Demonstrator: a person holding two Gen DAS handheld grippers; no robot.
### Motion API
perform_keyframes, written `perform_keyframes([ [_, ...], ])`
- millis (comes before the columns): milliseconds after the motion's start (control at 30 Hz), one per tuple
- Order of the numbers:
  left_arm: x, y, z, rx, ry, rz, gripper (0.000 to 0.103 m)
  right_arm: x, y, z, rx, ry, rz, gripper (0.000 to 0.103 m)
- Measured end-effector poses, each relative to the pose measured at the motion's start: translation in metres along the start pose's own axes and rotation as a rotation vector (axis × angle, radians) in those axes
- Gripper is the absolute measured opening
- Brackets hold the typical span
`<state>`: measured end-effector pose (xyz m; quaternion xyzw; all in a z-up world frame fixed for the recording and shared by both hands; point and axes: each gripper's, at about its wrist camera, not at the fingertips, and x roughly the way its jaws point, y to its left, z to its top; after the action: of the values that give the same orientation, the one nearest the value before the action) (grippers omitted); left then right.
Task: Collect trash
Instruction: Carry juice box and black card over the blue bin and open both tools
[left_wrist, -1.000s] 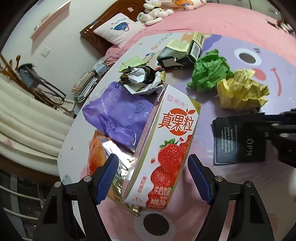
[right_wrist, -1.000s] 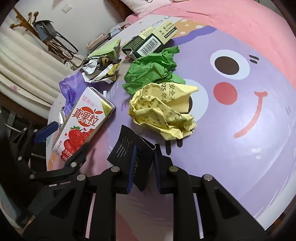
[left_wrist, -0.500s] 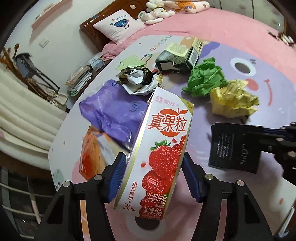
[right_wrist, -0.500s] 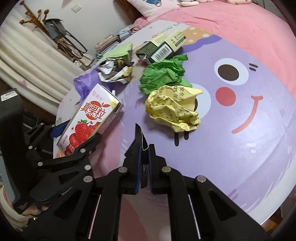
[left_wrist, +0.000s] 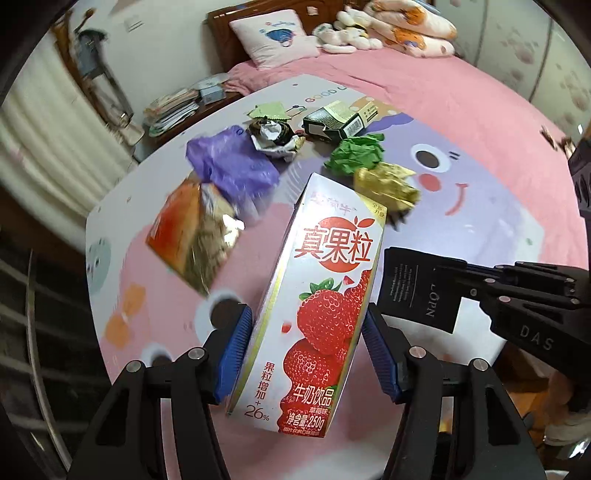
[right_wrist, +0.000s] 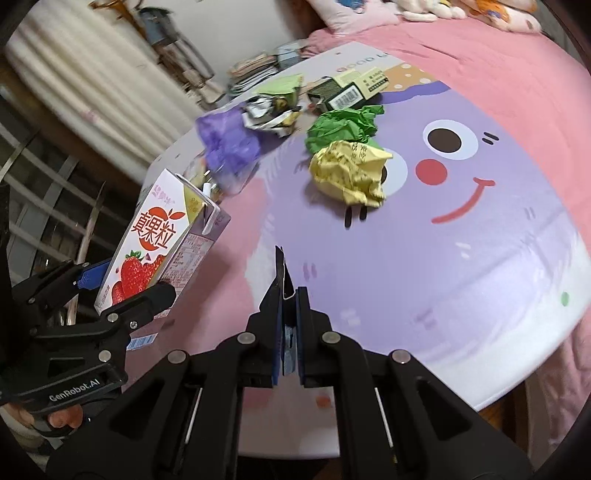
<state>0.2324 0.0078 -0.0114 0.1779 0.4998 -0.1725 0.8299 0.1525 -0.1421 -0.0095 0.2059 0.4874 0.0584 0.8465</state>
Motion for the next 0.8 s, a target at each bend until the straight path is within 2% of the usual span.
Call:
perform_keyframes([
  [233, -0.048, -0.044, -0.052, -0.184, -0.021, -0.012, 0.06, -0.065, -0.005, -0.04, -0.179, 0.022, 0.037, 0.004],
  [467, -0.071, -0.112, -0.106, -0.259, -0.016, -0.013, 0.06, -0.12, -0.022, -0.097, -0.314, 0.049, 0.055, 0.004],
  [600, -0.073, -0.148, -0.139, -0.294, 0.025, -0.013, 0.06, -0.13, -0.043, -0.126, -0.33, 0.097, 0.064, 0.004],
  [800, -0.071, -0.168, -0.181, -0.314, 0.103, -0.009, 0.06, -0.125, -0.068, -0.163, -0.309, 0.168, 0.079, 0.004],
])
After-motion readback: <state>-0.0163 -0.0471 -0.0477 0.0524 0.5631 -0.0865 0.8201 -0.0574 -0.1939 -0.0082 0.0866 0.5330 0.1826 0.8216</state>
